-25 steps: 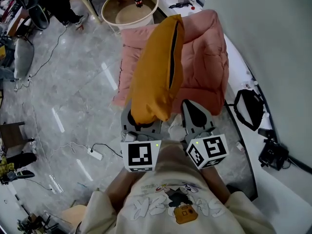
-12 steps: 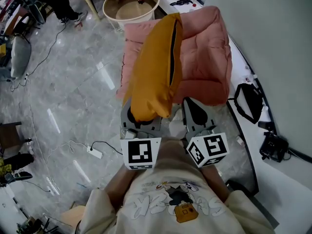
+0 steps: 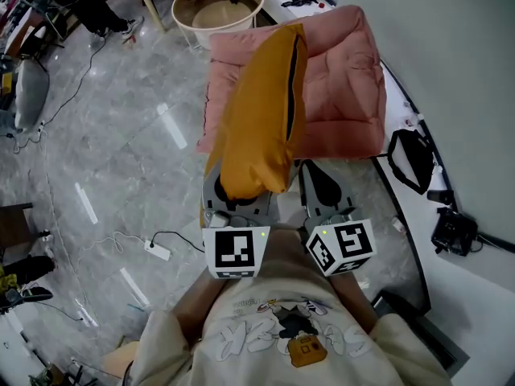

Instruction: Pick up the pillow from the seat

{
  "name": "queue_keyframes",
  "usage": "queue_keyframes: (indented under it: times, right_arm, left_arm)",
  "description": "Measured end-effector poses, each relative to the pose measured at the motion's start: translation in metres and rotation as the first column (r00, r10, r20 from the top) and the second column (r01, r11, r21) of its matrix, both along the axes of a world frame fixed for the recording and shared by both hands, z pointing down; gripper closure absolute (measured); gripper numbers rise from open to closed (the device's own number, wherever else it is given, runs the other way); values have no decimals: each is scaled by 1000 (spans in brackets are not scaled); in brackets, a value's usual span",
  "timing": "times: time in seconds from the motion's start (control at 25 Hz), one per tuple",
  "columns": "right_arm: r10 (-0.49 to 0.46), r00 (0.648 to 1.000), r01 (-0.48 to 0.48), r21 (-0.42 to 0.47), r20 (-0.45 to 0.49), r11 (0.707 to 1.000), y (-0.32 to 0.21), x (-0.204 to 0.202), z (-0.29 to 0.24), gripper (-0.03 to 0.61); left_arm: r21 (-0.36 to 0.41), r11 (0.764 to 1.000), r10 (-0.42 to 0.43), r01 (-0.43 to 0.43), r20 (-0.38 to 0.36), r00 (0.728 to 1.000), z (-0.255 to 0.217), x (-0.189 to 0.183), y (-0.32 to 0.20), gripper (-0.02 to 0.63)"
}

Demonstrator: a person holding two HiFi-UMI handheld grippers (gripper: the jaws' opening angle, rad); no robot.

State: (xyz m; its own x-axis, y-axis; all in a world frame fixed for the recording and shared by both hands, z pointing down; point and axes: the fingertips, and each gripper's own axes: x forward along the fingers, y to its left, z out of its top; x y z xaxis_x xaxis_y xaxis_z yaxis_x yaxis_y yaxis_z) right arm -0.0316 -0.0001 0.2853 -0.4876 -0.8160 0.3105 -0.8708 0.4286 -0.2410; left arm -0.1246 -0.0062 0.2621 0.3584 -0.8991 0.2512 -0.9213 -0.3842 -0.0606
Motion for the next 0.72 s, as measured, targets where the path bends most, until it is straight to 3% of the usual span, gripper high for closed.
queue_keyframes:
  times: [0.4, 0.56, 0.72]
  right_arm:
    - [20, 999, -20, 10, -26, 1000, 43, -18, 3, 555]
    - [28, 999, -28, 3, -45, 1000, 58, -23, 6, 555]
    - [42, 998, -42, 7, -50, 999, 64, -15, 7, 555]
  left_arm:
    - [23, 999, 33, -33, -19, 999, 0, -13, 44, 379]
    - [-35, 999, -18, 15, -75, 997, 2, -23, 59, 379]
    - [-31, 999, -18, 16, -73, 997, 3, -19, 67, 379]
